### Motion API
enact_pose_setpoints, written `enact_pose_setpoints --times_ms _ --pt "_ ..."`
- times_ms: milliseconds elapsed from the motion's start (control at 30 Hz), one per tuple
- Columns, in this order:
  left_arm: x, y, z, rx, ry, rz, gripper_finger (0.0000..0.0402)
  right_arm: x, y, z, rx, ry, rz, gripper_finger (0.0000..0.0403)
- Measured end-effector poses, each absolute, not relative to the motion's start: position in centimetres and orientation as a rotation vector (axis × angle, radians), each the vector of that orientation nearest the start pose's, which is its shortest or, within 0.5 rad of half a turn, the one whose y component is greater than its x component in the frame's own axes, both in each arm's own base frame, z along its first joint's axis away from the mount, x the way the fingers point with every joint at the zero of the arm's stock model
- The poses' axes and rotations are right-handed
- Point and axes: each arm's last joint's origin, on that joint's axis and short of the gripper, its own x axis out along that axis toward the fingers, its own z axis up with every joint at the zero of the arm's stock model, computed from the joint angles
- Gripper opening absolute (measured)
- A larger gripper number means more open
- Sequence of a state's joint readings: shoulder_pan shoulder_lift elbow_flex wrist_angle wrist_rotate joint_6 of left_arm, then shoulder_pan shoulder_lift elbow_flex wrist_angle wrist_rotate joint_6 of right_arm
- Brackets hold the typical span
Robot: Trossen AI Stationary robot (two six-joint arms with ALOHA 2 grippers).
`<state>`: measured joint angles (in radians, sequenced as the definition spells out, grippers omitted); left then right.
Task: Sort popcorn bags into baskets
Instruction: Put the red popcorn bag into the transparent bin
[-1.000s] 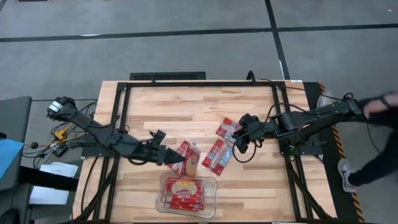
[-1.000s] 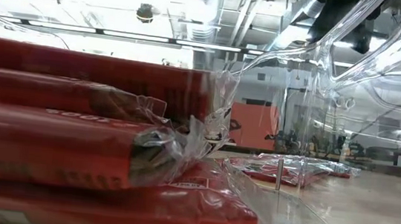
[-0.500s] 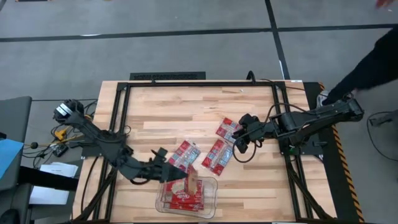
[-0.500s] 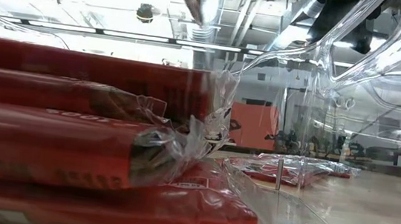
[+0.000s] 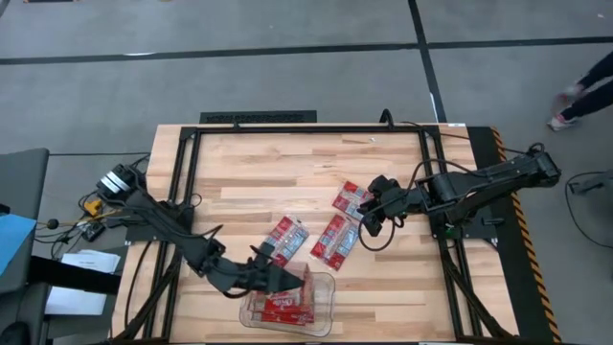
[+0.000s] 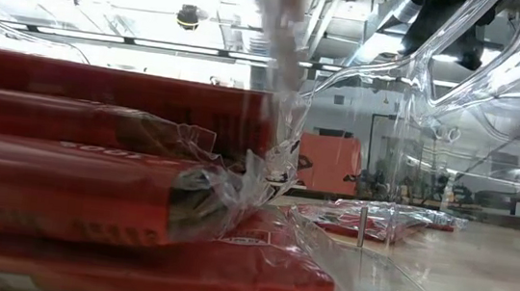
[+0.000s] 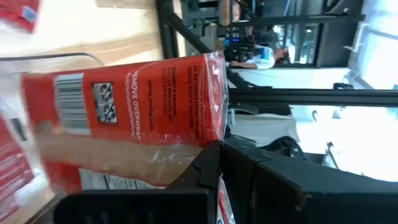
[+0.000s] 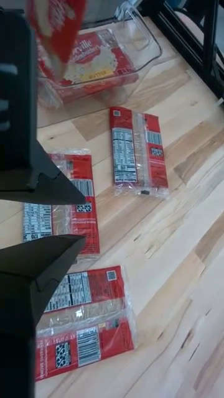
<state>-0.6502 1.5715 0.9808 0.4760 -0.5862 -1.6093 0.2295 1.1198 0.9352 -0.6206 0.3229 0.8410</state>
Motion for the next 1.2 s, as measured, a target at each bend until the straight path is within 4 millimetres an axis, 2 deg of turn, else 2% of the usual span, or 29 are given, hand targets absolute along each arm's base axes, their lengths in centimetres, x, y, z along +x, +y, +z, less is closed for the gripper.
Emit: enact_pose_setpoints --times_ms 100,400,600,867,1200 --pt "28.5 -20.0 26.7 -1.544 0.154 0.045 0.0000 21.9 4.2 28.6 0.577 0.680 -0.402 0.0113" --pt "25.9 -20.9 23.9 -1.512 0.353 0.302 0.0000 21.8 4.2 28.6 0.570 0.691 -0.405 0.0113" --pt "24.8 -21.2 23.3 -1.491 0.411 0.368 0.0000 21.8 4.2 28.6 0.570 0.691 -0.406 0.0113" --pt "22.3 -21.3 21.7 -1.458 0.592 0.536 0.0000 21.8 4.1 28.6 0.570 0.692 -0.406 0.0113" --pt "21.7 -21.2 21.1 -1.443 0.744 0.587 0.0000 21.8 4.1 28.6 0.560 0.685 -0.414 0.0113"
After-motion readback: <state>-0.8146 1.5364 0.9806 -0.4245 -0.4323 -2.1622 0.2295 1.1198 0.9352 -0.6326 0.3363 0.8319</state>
